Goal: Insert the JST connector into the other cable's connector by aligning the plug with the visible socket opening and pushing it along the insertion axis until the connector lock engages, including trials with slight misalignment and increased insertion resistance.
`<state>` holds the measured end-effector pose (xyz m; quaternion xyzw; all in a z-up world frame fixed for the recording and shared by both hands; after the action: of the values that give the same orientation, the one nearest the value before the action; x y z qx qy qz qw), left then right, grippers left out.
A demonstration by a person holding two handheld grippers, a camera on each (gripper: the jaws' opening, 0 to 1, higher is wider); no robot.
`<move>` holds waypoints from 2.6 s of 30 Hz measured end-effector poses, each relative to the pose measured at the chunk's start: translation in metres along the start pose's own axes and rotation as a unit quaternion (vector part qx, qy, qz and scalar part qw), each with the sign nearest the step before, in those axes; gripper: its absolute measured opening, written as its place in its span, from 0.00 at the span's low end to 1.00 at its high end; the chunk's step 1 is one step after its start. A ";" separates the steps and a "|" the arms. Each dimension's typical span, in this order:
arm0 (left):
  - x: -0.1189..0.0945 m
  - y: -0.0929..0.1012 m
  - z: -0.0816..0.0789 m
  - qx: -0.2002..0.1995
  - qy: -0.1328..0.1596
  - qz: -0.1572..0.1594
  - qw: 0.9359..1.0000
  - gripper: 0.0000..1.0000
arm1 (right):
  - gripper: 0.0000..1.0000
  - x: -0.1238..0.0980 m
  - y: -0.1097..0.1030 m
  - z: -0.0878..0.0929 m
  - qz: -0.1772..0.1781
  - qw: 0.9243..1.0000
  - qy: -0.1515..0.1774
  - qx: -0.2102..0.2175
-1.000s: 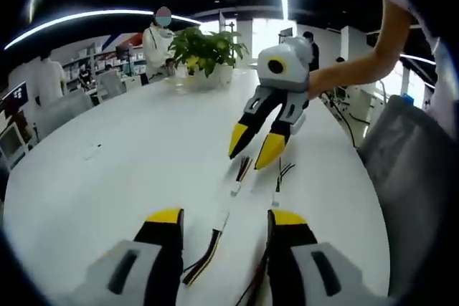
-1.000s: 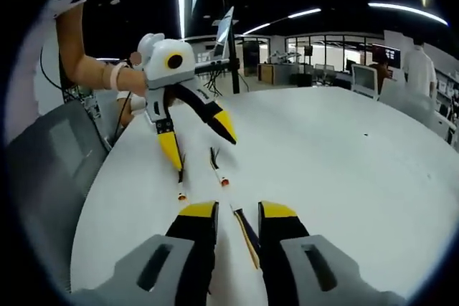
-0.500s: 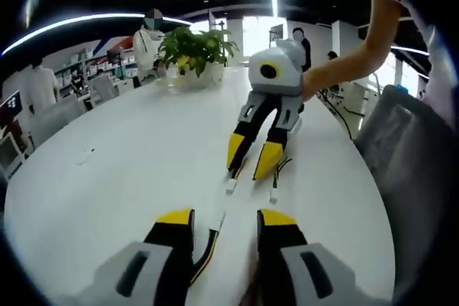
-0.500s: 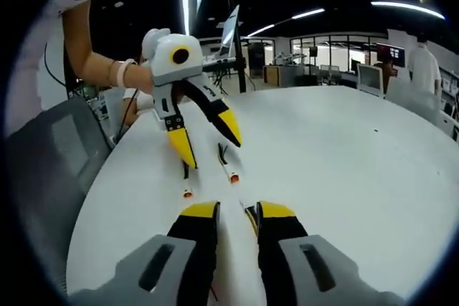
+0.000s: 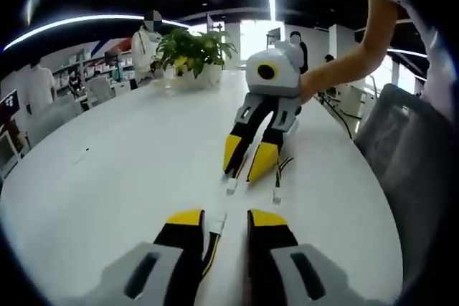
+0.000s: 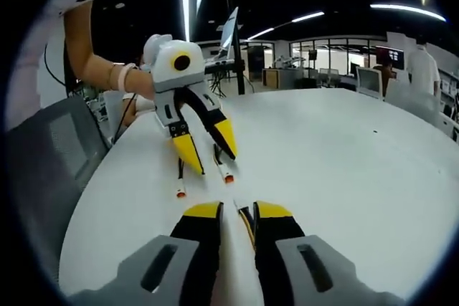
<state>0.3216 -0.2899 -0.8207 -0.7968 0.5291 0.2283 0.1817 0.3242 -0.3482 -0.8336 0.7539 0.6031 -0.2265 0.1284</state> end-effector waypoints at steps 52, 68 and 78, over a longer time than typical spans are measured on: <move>0.016 -0.003 0.013 0.001 0.017 0.036 0.999 0.03 | 0.04 0.012 -0.002 0.006 -0.034 0.999 -0.011 -0.040; 0.015 -0.004 0.014 -0.002 0.014 0.039 0.999 0.00 | 0.04 0.011 -0.001 0.003 -0.033 0.999 -0.016 -0.037; 0.006 0.000 0.008 0.020 0.004 0.047 0.999 0.00 | 0.04 0.003 -0.006 -0.013 -0.041 0.998 -0.015 -0.045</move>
<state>0.3227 -0.2904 -0.8305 -0.7682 0.5710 0.2232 0.1843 0.3210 -0.3381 -0.8239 0.7183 0.6414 -0.2152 0.1621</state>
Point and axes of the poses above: the point that each gripper's makers call its tool centre point, and the gripper's own axes: x roughly forward along the fingers, y roughly to its right, z roughly out of its underside, the point moved 1 cm from there along -x, roughly backward along the fingers, and after that the axes turned 5 degrees about -y, right-handed, at the moved point
